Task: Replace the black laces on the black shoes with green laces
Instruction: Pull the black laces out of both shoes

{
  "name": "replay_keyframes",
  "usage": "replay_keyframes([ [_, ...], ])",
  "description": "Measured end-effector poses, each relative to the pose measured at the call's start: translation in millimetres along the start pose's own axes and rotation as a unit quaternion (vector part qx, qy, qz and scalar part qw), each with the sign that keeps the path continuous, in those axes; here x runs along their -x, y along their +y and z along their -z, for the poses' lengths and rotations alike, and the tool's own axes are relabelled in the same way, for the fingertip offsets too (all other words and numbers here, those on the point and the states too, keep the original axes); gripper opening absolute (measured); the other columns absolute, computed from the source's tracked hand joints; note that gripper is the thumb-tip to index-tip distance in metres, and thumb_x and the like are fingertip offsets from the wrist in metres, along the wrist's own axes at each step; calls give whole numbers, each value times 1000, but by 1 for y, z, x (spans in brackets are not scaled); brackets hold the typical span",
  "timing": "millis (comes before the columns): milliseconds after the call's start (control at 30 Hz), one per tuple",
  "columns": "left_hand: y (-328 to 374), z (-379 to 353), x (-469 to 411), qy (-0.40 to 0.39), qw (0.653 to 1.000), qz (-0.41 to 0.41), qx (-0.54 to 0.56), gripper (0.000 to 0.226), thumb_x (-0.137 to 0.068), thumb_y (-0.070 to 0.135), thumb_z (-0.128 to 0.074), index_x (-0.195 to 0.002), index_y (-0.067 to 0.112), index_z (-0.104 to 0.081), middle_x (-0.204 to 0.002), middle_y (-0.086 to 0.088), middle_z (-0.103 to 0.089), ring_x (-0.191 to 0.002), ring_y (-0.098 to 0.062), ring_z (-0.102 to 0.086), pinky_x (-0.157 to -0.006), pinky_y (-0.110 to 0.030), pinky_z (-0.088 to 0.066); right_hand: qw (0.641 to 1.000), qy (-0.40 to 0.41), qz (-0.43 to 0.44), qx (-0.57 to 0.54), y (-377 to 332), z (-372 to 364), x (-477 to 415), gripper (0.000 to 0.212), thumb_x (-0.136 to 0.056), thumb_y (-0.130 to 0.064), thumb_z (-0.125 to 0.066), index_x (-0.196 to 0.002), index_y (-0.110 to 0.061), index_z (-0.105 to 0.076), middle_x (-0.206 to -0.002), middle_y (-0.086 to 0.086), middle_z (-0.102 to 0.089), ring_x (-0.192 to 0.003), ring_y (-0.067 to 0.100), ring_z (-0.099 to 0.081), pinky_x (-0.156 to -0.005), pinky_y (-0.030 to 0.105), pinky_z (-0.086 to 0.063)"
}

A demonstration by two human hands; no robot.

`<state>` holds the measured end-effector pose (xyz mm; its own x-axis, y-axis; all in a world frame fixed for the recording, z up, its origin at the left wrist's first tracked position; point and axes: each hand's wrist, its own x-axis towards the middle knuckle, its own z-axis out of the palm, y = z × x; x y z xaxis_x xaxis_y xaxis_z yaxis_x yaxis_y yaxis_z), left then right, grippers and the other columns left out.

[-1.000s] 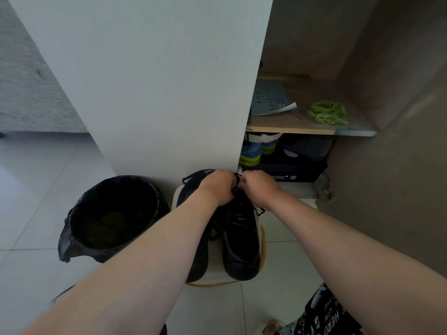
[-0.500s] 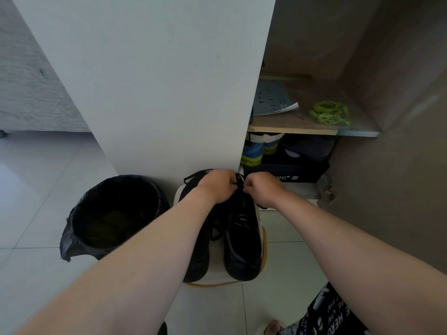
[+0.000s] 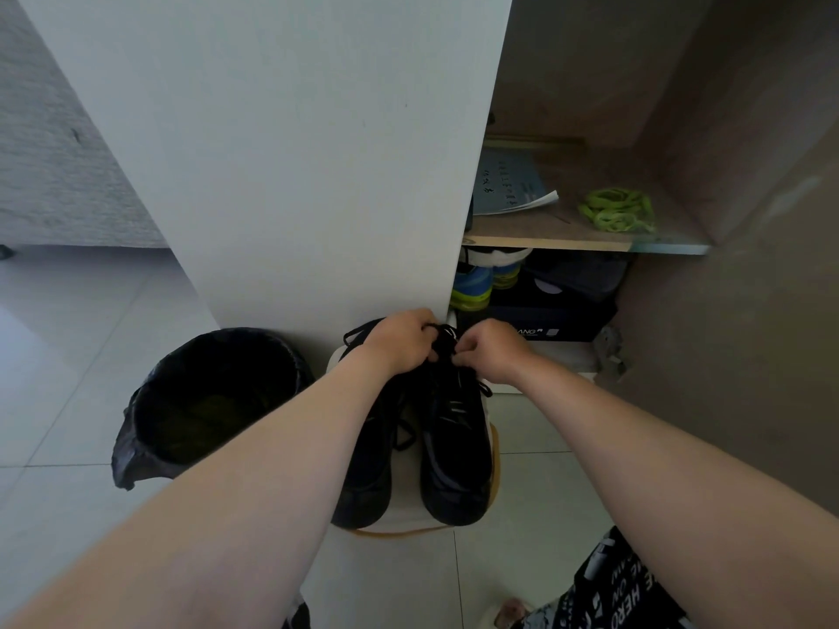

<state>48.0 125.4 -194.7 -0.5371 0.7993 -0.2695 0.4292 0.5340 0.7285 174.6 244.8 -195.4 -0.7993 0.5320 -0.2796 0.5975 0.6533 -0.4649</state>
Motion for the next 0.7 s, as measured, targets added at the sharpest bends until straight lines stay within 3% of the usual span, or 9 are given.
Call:
replay_keyframes([
  [133, -3, 1, 0, -35, 998, -4, -60, 19, -97, 22, -49, -105, 17, -66, -99, -5, -74, -94, -22, -67, -88, -35, -54, 996, 72, 5, 49, -11, 5, 1, 11, -98, -30, -59, -88, -25, -62, -96, 1, -68, -91, 23, -63, -71, 35, -47],
  [233, 4, -1, 2, -46, 986, -27, -156, 20, -99, 28, -48, -101, 16, -63, -112, -7, -69, -104, -25, -61, -93, -36, -48, 974, 222, 28, -43, -25, 12, 1, 14, -104, -28, -47, -97, -18, -53, -93, 0, -66, -84, 21, -61, -68, 38, -49],
  [267, 6, -2, 3, -45, 984, -36, -171, 22, -100, 28, -46, -101, 15, -63, -113, -8, -68, -104, -26, -60, -92, -36, -48, 969, 236, 34, -62, -27, 13, 0, 14, -104, -28, -47, -98, -17, -53, -92, 0, -67, -83, 20, -62, -69, 39, -51],
  [367, 11, -3, 7, -12, 986, -38, -165, 27, -99, 25, -43, -104, 12, -66, -111, -9, -69, -104, -28, -62, -90, -34, -48, 970, 180, 47, -155, -28, 12, -1, 13, -104, -25, -49, -97, -16, -55, -88, -4, -68, -77, 20, -66, -63, 32, -55],
  [433, 15, -3, 5, 10, 998, -8, -56, 22, -95, 24, -47, -94, 15, -67, -99, -6, -74, -92, -23, -66, -78, -30, -49, 967, 161, 54, -190, -22, 11, -1, 10, -102, -22, -54, -99, -14, -60, -88, -4, -68, -74, 17, -66, -53, 14, -47],
  [467, 19, -2, 4, 19, 1000, 6, 14, 20, -94, 23, -48, -88, 16, -66, -92, -5, -75, -84, -21, -67, -74, -29, -50, 971, 152, 59, -175, -18, 11, -1, 11, -101, -23, -57, -100, -14, -63, -89, -2, -68, -75, 16, -65, -52, 12, -43],
  [533, 29, 1, 2, 46, 990, 19, 134, 18, -93, 21, -51, -82, 16, -64, -85, -6, -74, -74, -19, -66, -68, -29, -51, 984, 111, 51, -132, -12, 9, -3, 18, -99, -34, -59, -97, -17, -66, -86, -2, -66, -78, 16, -62, -60, 23, -42],
  [633, 36, 10, 3, 68, 973, 20, 218, 19, -89, 14, -48, -76, 13, -63, -78, -8, -72, -70, -21, -61, -63, -29, -47, 983, 45, -11, -179, -7, 8, -2, 43, -98, -51, -54, -76, -16, -66, -77, 0, -68, -72, 18, -63, -65, 30, -44],
  [700, 33, 15, 3, 83, 962, 28, 258, 20, -88, 11, -47, -73, 11, -59, -74, -11, -70, -71, -24, -61, -66, -33, -49, 982, 16, -31, -183, -4, 8, 0, 36, -94, -46, -63, -77, -14, -70, -77, 0, -69, -70, 14, -64, -67, 29, -50],
])
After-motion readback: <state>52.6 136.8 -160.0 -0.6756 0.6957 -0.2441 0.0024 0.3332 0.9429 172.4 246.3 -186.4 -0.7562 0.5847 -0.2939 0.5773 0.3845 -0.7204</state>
